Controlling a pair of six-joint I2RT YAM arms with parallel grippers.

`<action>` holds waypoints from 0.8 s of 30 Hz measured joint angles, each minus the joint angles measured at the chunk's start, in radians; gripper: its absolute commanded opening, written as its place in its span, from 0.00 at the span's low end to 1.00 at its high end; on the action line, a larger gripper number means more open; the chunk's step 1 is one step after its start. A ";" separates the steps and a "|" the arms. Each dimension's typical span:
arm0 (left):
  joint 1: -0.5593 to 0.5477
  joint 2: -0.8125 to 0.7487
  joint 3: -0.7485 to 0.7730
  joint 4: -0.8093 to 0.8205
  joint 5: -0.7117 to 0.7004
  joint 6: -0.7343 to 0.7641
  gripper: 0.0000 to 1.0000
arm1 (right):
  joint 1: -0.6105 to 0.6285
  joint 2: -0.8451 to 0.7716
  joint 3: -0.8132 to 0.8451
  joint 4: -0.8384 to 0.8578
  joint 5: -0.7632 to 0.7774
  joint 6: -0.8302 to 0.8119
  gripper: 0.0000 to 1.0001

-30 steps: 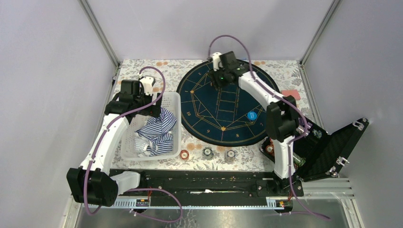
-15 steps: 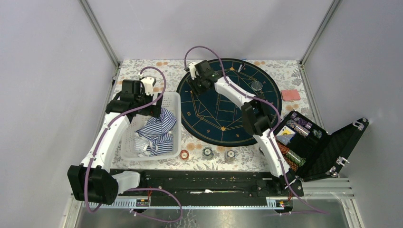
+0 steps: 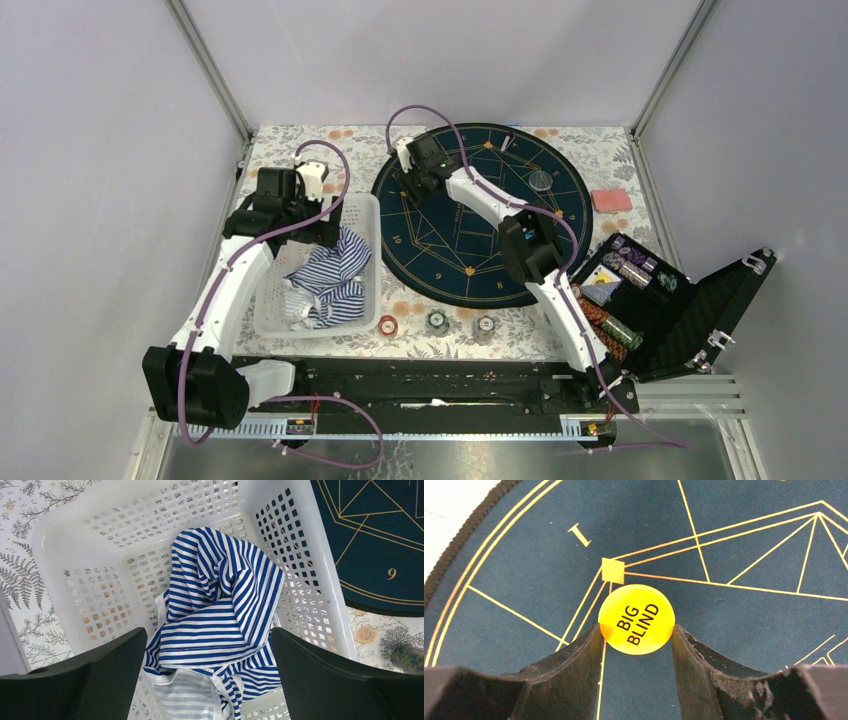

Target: Distribute texas hold em gaming equipment

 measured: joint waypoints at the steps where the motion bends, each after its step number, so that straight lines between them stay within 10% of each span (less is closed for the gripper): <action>1: 0.000 0.000 0.000 0.000 0.000 0.000 0.99 | 0.000 0.005 0.000 0.000 0.004 -0.001 0.52; 12: 0.000 0.000 0.000 0.000 0.000 0.000 0.99 | 0.001 0.024 0.003 0.016 0.027 -0.010 0.97; 24: 0.000 0.001 0.000 -0.001 -0.005 0.012 0.99 | 0.001 -0.192 -0.156 -0.019 0.026 -0.008 1.00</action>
